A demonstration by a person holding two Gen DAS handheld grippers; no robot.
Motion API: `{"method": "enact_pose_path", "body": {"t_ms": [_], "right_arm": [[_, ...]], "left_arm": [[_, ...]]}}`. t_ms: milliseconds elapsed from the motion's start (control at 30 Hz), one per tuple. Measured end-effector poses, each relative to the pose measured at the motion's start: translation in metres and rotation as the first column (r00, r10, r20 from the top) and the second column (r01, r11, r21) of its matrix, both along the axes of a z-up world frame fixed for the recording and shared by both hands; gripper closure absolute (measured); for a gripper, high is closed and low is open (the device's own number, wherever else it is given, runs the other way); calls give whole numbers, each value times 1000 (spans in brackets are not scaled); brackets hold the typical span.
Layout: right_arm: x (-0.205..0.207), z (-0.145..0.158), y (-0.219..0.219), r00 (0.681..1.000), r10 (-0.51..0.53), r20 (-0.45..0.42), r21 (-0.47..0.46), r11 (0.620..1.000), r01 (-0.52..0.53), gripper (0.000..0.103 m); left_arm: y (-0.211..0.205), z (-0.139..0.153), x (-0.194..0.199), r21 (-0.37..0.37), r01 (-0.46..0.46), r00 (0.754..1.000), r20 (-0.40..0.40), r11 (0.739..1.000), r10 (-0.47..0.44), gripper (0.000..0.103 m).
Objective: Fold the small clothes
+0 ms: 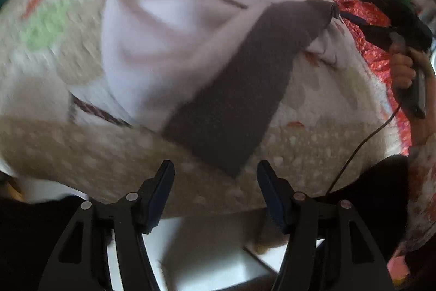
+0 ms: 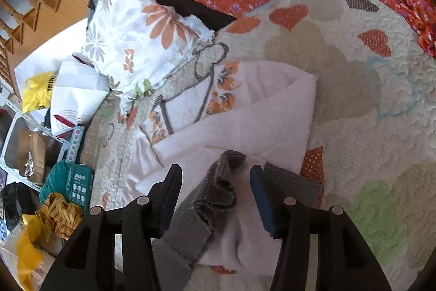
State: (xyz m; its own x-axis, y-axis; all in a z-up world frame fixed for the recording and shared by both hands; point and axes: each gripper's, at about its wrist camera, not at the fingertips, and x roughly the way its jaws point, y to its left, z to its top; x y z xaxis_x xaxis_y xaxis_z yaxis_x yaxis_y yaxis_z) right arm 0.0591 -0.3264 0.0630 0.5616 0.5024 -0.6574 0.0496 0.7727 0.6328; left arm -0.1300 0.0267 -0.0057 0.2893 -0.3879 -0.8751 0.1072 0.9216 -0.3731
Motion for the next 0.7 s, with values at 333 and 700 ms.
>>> {"method": "enact_pose_path", "body": {"t_ms": [333,700], "right_arm": [[-15,14,-1,999,-20,45,-7,1000,21,46],[1,16,-18,998,-48,43,-7,999,48,46]], "left_arm": [[25,26,30,-68,-198,980,8,978,199,97],[65,121,192,-16,-332,902,286,943,323,82]]}}
